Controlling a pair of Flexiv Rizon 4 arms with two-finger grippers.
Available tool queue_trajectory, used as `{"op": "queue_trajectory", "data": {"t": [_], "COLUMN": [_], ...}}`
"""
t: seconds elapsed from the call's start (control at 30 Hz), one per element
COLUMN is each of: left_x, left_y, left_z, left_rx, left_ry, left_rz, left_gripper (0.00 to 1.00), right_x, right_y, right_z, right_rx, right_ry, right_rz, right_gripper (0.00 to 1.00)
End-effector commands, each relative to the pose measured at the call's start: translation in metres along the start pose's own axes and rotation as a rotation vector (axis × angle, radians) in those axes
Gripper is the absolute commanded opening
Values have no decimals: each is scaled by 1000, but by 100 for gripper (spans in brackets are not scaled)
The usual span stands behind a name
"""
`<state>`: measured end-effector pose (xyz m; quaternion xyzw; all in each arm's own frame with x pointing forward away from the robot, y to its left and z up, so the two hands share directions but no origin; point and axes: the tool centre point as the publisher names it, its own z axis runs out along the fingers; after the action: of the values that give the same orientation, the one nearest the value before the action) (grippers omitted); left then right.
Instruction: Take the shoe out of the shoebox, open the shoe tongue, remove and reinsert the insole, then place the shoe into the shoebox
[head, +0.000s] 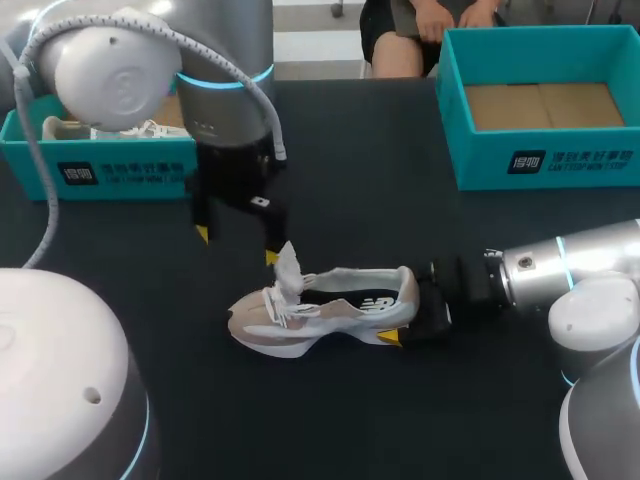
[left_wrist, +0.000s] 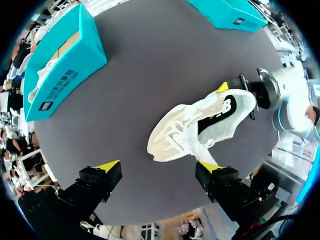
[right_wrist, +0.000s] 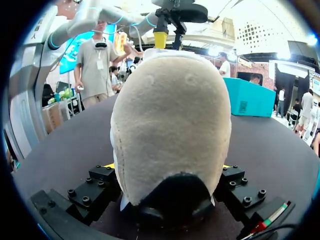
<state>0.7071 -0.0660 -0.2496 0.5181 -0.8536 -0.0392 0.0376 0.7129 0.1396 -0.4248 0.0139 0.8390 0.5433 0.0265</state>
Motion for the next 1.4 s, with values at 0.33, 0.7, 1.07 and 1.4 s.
{"op": "queue_trajectory", "data": {"t": [0.33, 0.7, 1.07, 1.4], "left_x": [43, 66, 66, 110], "left_y": [-58, -71, -71, -78], "left_z": [-43, -50, -50, -4], "left_rx": [168, 205, 205, 143], "left_ry": [106, 108, 108, 190], "left_rz": [957, 1012, 1012, 1088], "left_gripper": [0, 0, 0, 0], "right_x": [1, 1, 1, 1], "right_y": [-1, -1, -1, -1], "right_z": [3, 3, 3, 3], "right_rx": [3, 3, 3, 3], "right_ry": [-1, -1, -1, -1], "right_rz": [0, 0, 0, 0], "right_gripper": [0, 0, 0, 0]}}
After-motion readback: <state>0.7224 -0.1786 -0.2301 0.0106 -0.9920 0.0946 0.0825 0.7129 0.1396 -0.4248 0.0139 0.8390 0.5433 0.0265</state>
